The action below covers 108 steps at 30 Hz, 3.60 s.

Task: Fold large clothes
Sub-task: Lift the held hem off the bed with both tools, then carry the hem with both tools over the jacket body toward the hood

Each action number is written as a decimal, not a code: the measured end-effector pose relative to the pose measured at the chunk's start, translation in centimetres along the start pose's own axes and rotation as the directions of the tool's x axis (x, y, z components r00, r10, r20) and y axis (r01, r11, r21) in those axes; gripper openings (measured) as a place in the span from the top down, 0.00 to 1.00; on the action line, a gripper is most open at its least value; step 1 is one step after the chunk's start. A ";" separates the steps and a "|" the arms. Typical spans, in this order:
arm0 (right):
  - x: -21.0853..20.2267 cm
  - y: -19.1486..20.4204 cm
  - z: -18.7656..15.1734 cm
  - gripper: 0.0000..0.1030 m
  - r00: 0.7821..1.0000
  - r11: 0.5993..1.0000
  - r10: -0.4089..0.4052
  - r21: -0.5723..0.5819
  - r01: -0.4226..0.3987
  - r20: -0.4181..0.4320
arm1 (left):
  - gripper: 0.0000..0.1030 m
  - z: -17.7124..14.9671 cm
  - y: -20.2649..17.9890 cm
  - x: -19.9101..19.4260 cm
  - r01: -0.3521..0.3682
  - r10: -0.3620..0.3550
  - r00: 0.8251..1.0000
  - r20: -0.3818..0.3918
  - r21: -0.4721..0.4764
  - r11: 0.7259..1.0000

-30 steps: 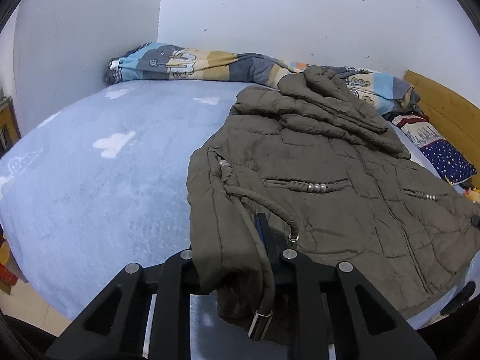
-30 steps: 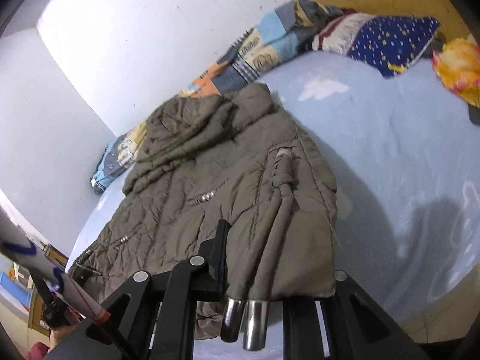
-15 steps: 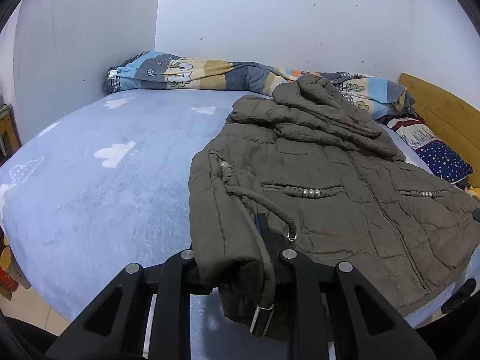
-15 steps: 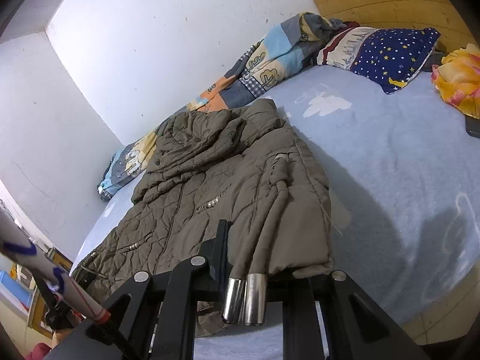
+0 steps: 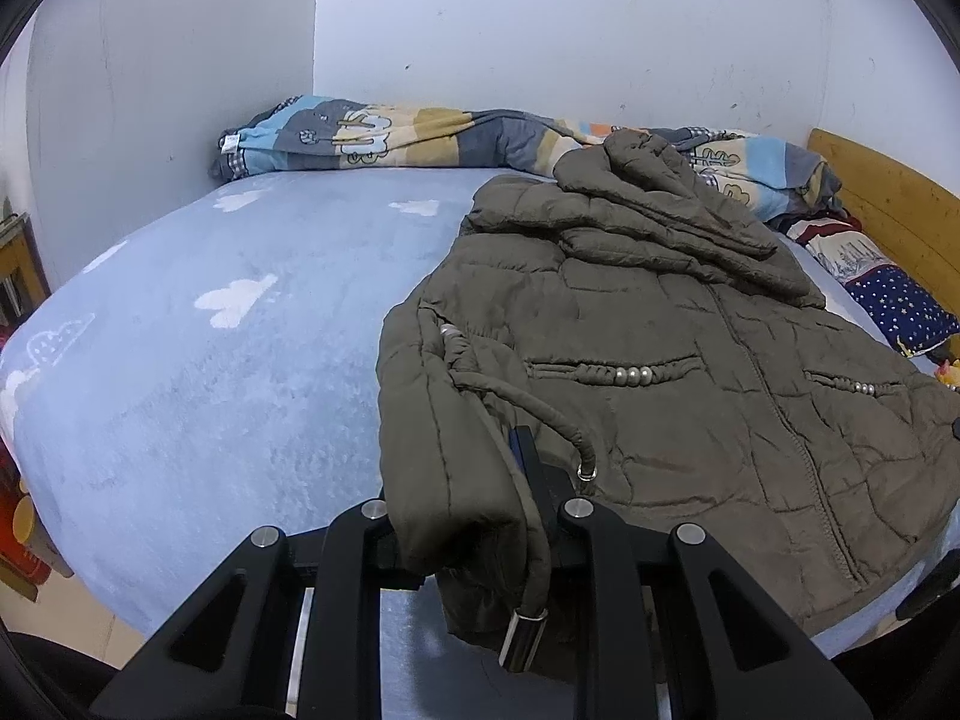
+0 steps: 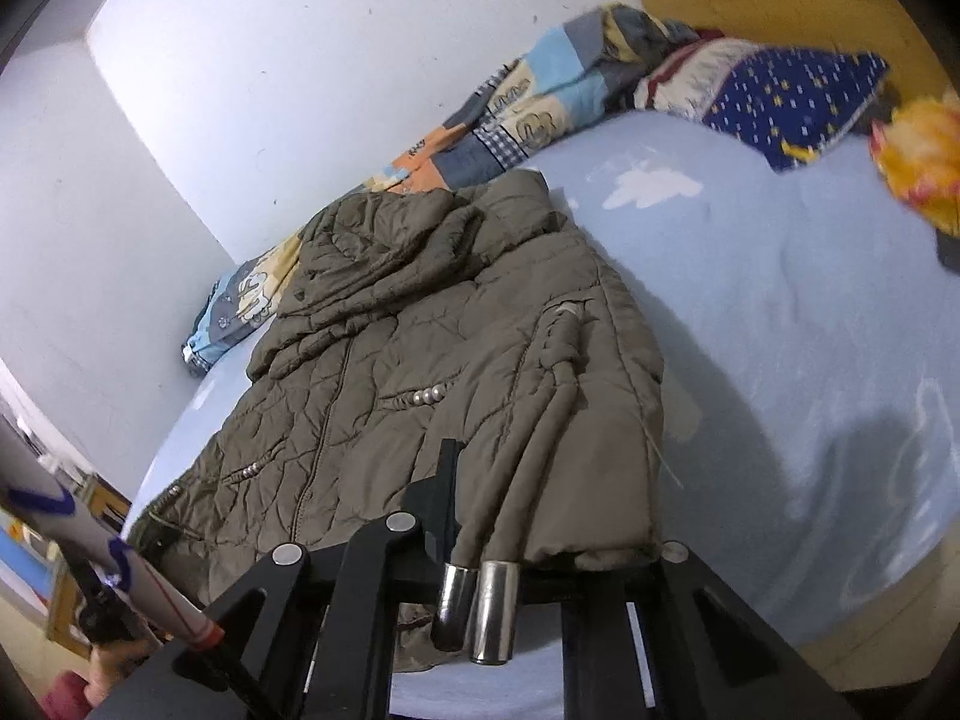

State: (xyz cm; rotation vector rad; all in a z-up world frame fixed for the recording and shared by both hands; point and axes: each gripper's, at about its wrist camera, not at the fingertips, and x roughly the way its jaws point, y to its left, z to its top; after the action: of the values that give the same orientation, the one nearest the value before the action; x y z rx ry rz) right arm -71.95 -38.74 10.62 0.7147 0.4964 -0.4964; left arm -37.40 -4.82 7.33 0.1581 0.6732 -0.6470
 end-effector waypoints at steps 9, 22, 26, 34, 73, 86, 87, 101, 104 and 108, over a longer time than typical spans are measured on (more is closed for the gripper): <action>-1.2 0.6 0.3 0.89 0.999 1.000 0.013 -0.002 -0.013 0.032 | 0.79 0.0 -0.2 -1.6 -0.009 0.008 0.999 0.036 0.024 1.000; -3.0 0.8 0.4 0.89 0.998 0.999 0.047 -0.003 -0.047 0.046 | 0.79 1.0 -0.2 -3.6 -0.001 0.000 0.998 0.068 0.025 1.000; -3.4 1.1 0.9 0.89 0.997 0.998 0.056 -0.008 -0.055 0.051 | 0.79 1.6 0.0 -3.9 -0.002 0.000 0.997 0.077 0.029 1.000; -4.1 1.5 2.4 0.89 0.995 0.997 0.077 -0.025 -0.076 0.071 | 0.79 2.8 1.2 -4.3 0.008 -0.008 0.996 0.093 -0.005 1.000; -2.8 4.8 14.0 0.89 0.970 0.985 0.166 -0.076 -0.154 0.180 | 0.79 13.5 1.9 -4.1 0.054 -0.045 0.978 0.202 -0.036 0.998; 2.7 5.9 21.6 0.89 0.970 0.984 0.161 -0.105 -0.144 0.183 | 0.78 22.4 0.2 0.8 0.075 -0.061 0.971 0.229 -0.052 0.996; 3.3 6.0 22.1 0.89 0.971 0.984 0.158 -0.107 -0.140 0.182 | 0.77 23.0 0.2 1.2 0.077 -0.063 0.972 0.227 -0.054 0.996; 12.1 5.8 27.7 0.89 0.984 0.989 0.085 -0.131 -0.065 0.155 | 0.74 28.9 -0.9 10.5 0.056 -0.044 0.986 0.162 -0.068 0.996; 14.1 5.5 28.5 0.89 0.987 0.990 0.064 -0.131 -0.045 0.145 | 0.73 29.7 -1.2 12.4 0.044 -0.035 0.989 0.145 -0.061 0.997; 16.6 5.1 29.5 0.89 0.991 0.990 0.037 -0.138 -0.018 0.132 | 0.73 30.5 -1.8 14.9 0.023 -0.017 0.992 0.124 -0.042 0.999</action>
State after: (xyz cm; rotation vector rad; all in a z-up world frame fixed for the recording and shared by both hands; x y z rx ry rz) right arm -48.66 -60.74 22.72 0.5523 0.3898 -0.4763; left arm -13.50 -24.08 21.85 0.0702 0.5695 -0.6555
